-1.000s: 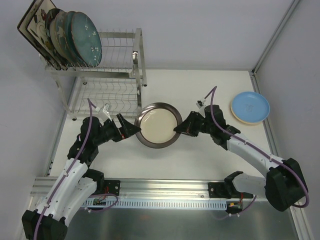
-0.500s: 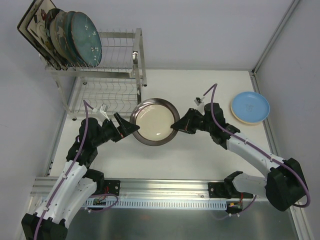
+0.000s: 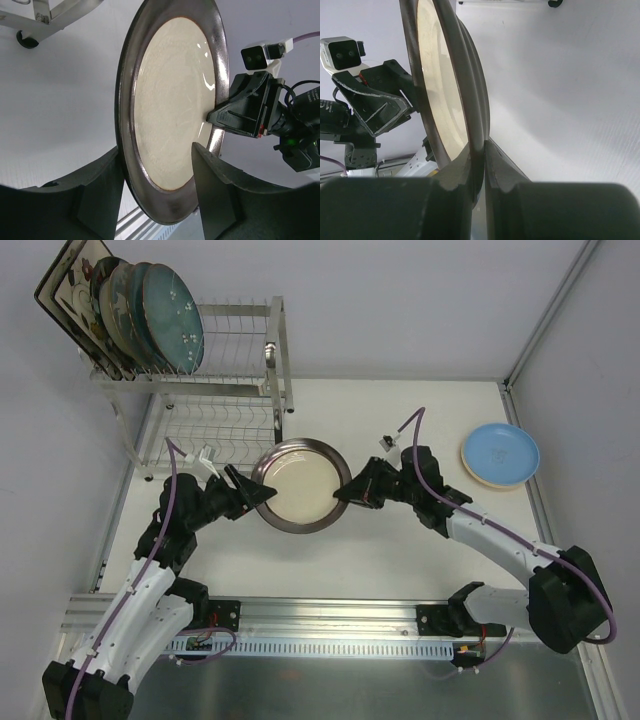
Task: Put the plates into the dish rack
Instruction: Pass the plate from the right arm to the left
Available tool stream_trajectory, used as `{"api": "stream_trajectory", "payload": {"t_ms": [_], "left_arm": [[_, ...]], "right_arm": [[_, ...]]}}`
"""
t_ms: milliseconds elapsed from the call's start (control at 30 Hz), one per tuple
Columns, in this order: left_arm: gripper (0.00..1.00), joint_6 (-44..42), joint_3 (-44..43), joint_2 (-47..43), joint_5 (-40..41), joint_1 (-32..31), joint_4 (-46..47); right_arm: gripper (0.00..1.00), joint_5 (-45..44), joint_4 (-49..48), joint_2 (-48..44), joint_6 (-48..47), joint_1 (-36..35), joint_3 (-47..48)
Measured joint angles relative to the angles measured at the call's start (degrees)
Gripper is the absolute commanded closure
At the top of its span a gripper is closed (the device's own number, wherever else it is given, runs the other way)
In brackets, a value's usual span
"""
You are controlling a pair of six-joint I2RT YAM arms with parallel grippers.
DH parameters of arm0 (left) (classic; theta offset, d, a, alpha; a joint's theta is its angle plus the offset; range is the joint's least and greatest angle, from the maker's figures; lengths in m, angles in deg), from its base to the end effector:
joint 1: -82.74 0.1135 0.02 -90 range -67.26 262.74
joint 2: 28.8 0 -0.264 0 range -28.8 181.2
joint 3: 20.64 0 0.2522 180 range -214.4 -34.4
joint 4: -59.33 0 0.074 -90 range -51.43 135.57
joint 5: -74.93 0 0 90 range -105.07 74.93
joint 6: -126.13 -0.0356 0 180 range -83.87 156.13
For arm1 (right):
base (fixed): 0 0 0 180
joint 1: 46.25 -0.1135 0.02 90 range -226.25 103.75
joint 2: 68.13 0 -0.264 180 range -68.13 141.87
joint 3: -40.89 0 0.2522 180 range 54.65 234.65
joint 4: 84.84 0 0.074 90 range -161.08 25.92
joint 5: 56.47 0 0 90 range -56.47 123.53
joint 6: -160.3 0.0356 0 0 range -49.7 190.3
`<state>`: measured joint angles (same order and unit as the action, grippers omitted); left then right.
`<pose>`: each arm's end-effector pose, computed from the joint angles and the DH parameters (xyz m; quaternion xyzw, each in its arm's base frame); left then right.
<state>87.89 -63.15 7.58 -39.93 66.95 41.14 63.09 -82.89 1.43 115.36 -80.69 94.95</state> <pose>0.1520 -0.0585 0.2748 -0.1057 0.7640 -0.4805 0.4175 0.2135 0.1677 0.2620 -0.0782 0.7901 0.5239 0.3083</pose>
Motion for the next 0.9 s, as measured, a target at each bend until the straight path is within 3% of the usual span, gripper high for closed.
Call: {"api": "stream_trajectory", "payload": {"t_ms": [367,500,667,733,767,900], "left_arm": [[0.49,0.4,1.0,0.3,1.3,0.0,1.9],[0.55,1.0,1.2,0.9,1.3,0.0,2.0],[0.72,1.8,1.2,0.8,1.4,0.0,2.1],[0.83,1.8,1.2,0.7,1.9,0.0,1.7],[0.96,1.9,1.2,0.7,2.2,0.0,1.5],[1.0,3.8,1.2,0.0,3.3,0.0,1.2]], "right_arm": [[0.99,0.0,-1.9,0.9,0.9,-0.8,0.7],[0.99,0.0,-2.5,1.0,0.9,-1.1,1.0],[0.99,0.0,-2.5,1.5,0.8,-1.3,1.0],[0.99,0.0,-2.5,1.6,0.8,-1.3,1.0],[1.0,0.0,-2.5,1.6,0.8,-1.3,1.1],[1.0,-0.3,-2.5,1.6,0.1,-1.4,1.2]]}}
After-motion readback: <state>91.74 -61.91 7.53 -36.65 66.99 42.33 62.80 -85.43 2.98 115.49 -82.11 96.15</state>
